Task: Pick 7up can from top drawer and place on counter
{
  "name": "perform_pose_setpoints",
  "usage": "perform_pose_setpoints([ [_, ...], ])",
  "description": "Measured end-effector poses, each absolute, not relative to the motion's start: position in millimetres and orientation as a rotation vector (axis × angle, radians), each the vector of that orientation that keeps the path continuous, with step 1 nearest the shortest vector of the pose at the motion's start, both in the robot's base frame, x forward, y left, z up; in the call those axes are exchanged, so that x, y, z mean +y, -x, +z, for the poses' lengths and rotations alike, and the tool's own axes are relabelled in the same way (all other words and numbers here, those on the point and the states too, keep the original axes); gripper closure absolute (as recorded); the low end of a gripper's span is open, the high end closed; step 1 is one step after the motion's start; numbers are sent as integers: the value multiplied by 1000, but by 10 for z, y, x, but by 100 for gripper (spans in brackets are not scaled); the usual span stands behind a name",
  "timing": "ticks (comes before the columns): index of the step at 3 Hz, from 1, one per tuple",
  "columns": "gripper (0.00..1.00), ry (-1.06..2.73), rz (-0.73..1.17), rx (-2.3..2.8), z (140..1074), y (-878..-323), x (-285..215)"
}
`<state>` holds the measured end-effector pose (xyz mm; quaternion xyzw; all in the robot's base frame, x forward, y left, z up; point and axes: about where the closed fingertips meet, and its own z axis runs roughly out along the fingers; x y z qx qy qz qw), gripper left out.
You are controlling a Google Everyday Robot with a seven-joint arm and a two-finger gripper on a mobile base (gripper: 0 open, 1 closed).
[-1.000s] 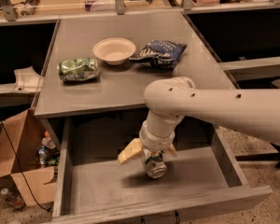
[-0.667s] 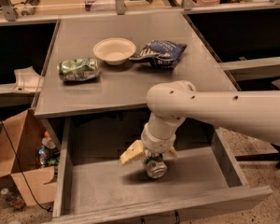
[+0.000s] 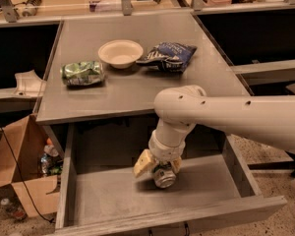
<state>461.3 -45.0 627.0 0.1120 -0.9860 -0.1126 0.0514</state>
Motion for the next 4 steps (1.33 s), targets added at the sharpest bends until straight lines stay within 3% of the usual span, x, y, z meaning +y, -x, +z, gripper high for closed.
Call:
perform_pose_setpoints([
  [3,96,-341,-343,-3000,6270,-4613,-450],
  [4,100,-341,-342,-3000,6269,-4613,-450],
])
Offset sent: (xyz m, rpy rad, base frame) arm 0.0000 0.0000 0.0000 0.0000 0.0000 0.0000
